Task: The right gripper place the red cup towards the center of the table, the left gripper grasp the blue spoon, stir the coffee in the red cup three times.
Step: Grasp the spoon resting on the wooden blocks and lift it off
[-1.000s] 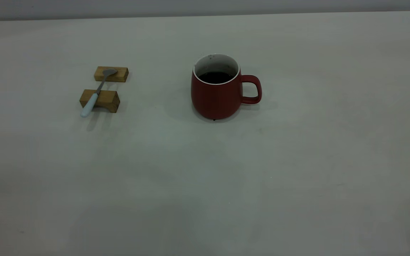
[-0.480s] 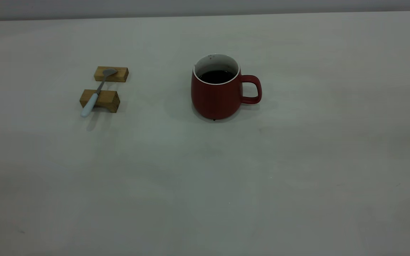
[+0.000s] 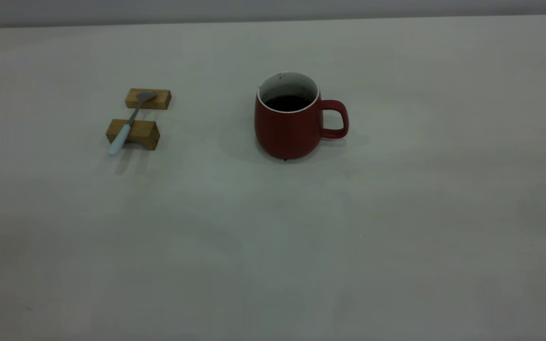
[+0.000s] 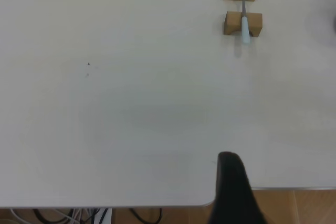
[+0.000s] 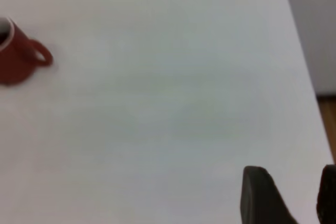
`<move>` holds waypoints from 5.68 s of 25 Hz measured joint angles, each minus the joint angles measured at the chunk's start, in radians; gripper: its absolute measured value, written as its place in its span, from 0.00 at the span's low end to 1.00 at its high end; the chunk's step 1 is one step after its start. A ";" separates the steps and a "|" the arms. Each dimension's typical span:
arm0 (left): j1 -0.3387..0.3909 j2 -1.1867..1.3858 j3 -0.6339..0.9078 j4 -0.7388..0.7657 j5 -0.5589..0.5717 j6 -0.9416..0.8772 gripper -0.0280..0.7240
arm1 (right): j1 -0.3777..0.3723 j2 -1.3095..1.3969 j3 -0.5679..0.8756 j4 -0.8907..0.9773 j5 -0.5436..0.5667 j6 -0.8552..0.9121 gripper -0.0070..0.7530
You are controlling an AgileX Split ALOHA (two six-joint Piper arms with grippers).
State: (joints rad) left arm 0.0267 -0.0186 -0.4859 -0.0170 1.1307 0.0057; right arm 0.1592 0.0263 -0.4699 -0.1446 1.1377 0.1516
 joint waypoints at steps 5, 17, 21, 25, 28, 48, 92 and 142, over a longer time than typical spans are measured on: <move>0.000 0.000 0.000 0.000 0.000 0.000 0.76 | 0.001 -0.006 0.001 0.055 -0.002 -0.053 0.41; 0.000 0.000 0.000 0.000 0.000 0.000 0.76 | 0.001 -0.006 0.001 0.074 -0.002 -0.059 0.41; 0.000 0.000 0.000 0.000 0.000 0.000 0.76 | 0.001 -0.006 0.001 0.074 -0.002 -0.059 0.41; 0.000 0.000 0.000 0.000 0.000 0.000 0.76 | 0.001 -0.006 0.001 0.074 -0.002 -0.059 0.41; 0.000 0.000 0.000 0.000 0.000 0.000 0.76 | 0.001 -0.006 0.001 0.074 -0.002 -0.059 0.41; 0.000 0.141 -0.018 0.090 -0.080 -0.117 0.76 | 0.001 -0.006 0.001 0.074 -0.002 -0.059 0.41; -0.156 2.094 -0.764 0.004 -0.533 -0.192 0.80 | 0.001 -0.006 0.001 0.074 -0.002 -0.059 0.41; -0.156 2.432 -1.293 -0.301 -0.188 -0.119 0.22 | 0.001 -0.006 0.001 0.074 -0.002 -0.059 0.41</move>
State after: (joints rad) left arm -0.1290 2.4136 -1.7792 -0.3178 0.9424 -0.1136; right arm 0.1601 0.0206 -0.4689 -0.0702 1.1359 0.0922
